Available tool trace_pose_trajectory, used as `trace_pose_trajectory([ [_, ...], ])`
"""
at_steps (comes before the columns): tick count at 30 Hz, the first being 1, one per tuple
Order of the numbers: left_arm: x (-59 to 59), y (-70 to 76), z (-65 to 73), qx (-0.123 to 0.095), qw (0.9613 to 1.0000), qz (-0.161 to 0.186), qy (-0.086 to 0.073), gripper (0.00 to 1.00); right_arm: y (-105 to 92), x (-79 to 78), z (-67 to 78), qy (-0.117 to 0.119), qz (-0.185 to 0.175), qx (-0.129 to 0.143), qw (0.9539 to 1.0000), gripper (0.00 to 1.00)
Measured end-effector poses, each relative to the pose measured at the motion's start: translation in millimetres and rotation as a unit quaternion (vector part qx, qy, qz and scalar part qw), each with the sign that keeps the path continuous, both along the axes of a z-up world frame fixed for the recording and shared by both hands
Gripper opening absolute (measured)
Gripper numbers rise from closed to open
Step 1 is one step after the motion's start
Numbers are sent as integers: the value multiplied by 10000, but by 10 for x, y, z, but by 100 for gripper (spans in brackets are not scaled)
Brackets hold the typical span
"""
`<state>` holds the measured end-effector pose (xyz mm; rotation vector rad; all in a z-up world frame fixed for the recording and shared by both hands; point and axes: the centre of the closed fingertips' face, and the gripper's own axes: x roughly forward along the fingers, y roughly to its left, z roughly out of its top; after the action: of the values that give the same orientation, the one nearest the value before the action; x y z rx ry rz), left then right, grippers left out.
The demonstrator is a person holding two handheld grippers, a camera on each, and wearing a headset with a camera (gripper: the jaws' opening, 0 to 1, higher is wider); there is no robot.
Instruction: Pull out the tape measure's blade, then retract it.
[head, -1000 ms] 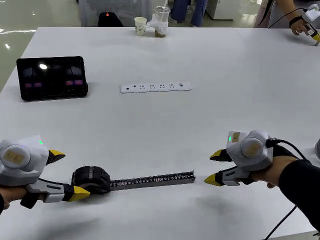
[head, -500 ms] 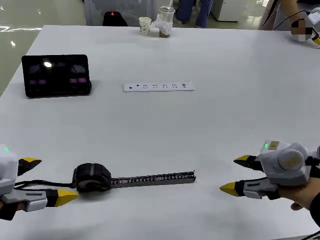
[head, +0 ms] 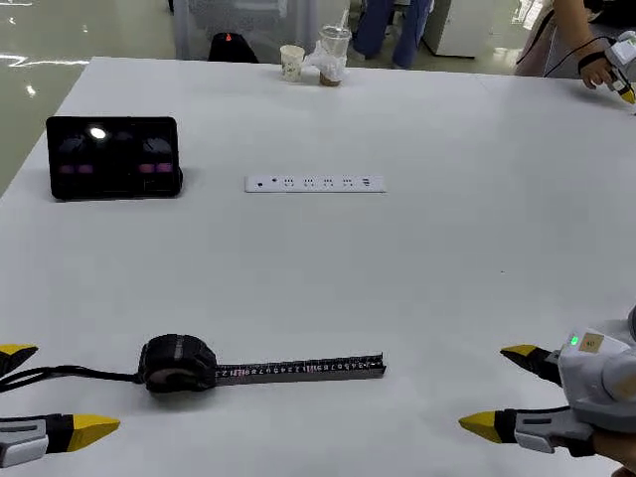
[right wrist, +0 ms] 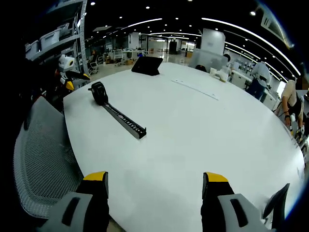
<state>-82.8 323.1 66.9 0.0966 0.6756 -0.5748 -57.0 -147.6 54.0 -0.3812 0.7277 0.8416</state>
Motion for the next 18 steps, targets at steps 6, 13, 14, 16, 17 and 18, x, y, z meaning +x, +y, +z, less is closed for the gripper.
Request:
trace_pose_trajectory([
  [6, -40, 15, 69, -78, 9999, -12, -76, 99, -96, -132, 0, 11, -182, 143, 9997, 90],
  [13, -180, 48, 1, 39, 9999, -90, -105, 99, -108, -205, -8, -81, -206, 184, 9996, 99],
  [14, -203, 51, -11, 19, 9999, -93, -80, 99, -115, -207, -3, -82, -202, 168, 9996, 99],
  [16, -249, 49, -28, 2, 9999, -133, -77, 99, -120, -209, 4, -41, -213, 185, 9996, 99],
  [17, -259, 51, -32, 10, 9999, -142, -77, 99, -116, -210, 13, -51, -212, 201, 9996, 99],
  [18, -266, 57, -37, 8, 9999, -137, -63, 99, -118, -206, 22, -74, -194, 195, 9996, 99],
])
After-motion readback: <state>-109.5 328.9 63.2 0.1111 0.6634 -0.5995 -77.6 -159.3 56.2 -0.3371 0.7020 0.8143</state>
